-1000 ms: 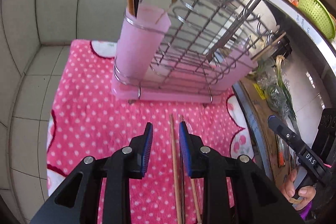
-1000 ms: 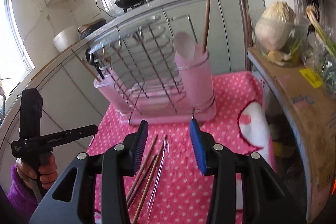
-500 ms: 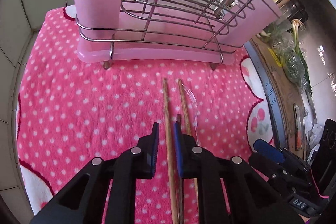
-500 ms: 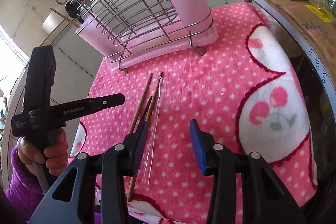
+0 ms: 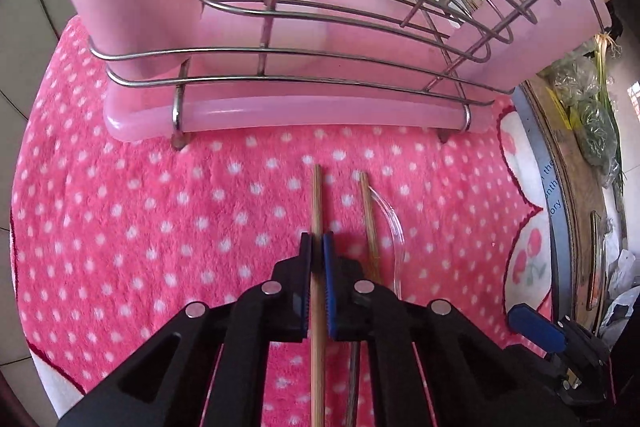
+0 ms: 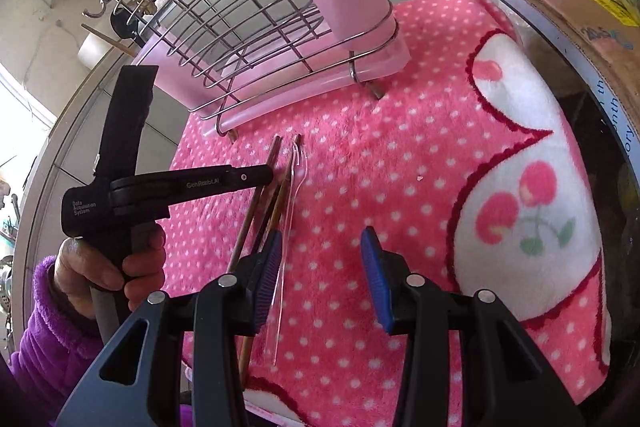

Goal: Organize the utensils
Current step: 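Grasp a wooden chopstick with the left tool while the right tool grasps the clear plastic fork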

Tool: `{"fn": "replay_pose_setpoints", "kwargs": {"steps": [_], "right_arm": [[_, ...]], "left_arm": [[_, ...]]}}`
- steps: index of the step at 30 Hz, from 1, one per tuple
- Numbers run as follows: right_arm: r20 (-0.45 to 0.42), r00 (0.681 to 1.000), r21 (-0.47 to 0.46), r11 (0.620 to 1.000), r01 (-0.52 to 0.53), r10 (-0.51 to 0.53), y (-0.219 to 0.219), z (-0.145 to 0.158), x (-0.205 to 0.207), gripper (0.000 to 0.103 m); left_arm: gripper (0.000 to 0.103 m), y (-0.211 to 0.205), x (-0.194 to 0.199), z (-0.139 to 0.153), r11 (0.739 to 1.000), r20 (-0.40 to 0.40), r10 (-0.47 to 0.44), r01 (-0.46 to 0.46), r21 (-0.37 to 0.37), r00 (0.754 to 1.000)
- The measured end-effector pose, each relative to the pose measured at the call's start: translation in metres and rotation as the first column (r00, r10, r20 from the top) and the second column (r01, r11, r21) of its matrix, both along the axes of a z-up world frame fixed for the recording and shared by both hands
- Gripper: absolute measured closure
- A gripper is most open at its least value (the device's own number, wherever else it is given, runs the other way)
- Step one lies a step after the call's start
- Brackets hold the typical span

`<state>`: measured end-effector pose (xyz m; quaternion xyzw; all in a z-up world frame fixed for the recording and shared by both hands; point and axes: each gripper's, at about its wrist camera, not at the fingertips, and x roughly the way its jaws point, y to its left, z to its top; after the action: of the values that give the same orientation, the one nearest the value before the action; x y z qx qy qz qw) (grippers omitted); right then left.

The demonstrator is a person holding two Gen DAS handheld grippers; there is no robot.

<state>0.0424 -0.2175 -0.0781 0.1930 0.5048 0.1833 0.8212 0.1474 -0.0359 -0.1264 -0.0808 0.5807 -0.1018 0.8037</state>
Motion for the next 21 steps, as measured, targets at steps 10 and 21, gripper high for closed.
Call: {"fn": "replay_pose_setpoints", "kwargs": {"steps": [10,21], "right_arm": [[-0.059,0.996,-0.040,0.997,-0.065,0.063,0.046,-0.003,0.056,0.071],[-0.156,0.987,-0.191,0.979,-0.076,0.047,0.068,-0.033,0.090,0.092]], "left_arm": [[0.098,0.070,-0.023,0.015,0.998,0.001,0.059,-0.059,0.021,0.998],[0.097,0.082,-0.016,-0.001,0.997,-0.072,0.013,-0.008,0.078,0.997]]}}
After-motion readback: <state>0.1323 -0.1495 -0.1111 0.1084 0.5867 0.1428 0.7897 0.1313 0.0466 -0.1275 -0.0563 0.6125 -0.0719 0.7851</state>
